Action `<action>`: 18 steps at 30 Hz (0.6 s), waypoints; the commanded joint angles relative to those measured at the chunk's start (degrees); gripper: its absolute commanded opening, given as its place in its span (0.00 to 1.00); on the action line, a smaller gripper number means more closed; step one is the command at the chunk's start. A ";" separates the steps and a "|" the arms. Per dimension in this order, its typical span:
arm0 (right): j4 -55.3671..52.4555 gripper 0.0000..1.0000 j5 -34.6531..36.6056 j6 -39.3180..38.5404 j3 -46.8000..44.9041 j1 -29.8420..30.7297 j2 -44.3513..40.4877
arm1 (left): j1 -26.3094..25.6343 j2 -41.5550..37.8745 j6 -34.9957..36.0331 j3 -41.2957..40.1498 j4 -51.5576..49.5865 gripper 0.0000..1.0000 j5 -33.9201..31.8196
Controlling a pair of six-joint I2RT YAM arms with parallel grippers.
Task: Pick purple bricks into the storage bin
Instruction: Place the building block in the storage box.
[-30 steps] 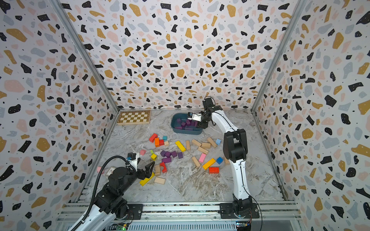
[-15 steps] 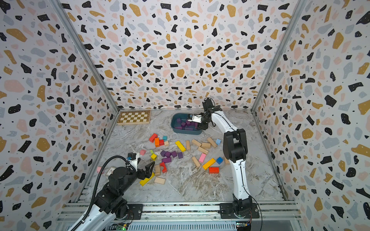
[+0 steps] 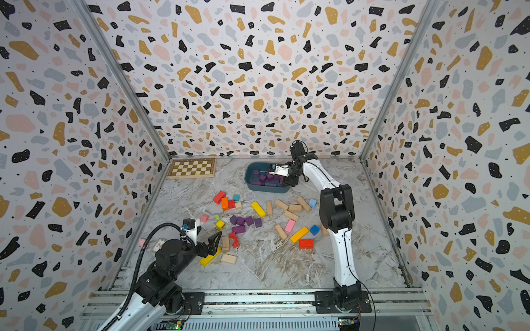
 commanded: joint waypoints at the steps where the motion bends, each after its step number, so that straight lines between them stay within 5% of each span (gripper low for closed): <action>1: 0.31 0.71 0.37 1.02 -0.36 0.26 -3.02 | -0.11 -0.36 0.98 0.37 1.98 0.99 -0.24; 18: 4.02 0.76 3.18 7.43 -4.22 2.67 -11.47 | -0.11 -0.23 0.67 0.36 1.88 0.99 -0.92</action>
